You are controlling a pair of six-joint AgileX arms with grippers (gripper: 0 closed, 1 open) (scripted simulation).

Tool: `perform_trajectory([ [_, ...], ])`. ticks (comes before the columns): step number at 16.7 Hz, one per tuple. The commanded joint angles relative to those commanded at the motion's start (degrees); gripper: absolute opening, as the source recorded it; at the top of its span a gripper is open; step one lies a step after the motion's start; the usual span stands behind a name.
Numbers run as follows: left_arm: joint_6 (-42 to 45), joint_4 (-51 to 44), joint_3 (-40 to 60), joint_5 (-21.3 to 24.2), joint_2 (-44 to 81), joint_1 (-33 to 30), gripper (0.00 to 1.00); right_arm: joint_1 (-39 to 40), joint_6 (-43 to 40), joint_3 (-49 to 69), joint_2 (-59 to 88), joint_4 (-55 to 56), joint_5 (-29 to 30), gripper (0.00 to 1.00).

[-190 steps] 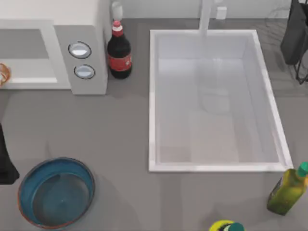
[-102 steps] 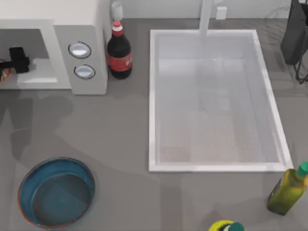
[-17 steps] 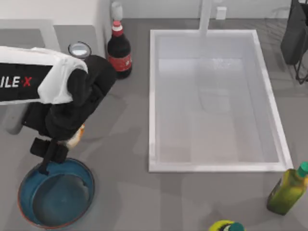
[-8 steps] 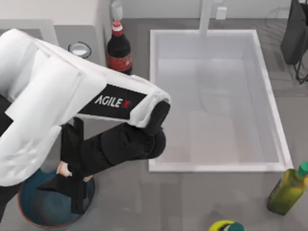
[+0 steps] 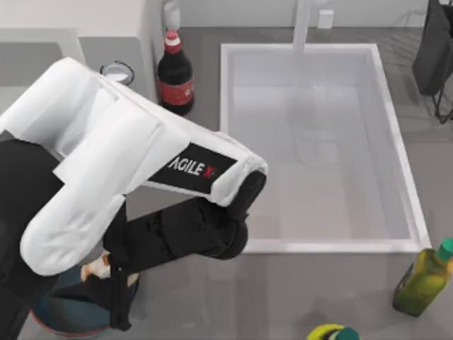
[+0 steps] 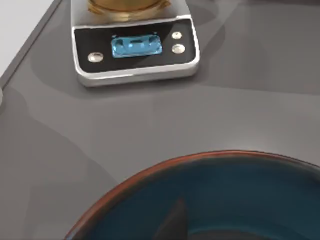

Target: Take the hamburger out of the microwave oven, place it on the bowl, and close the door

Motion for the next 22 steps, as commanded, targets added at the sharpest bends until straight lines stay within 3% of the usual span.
perform_trajectory([
  [12,2.37,10.18,-8.84,-3.40,-0.04,3.89,0.00,0.00,0.00,0.00,0.00,0.00,0.00,1.00],
  [22,2.37,10.18,-8.84,-3.40,-0.04,3.89,0.75,0.00,0.00,0.00,0.00,0.00,0.00,1.00],
])
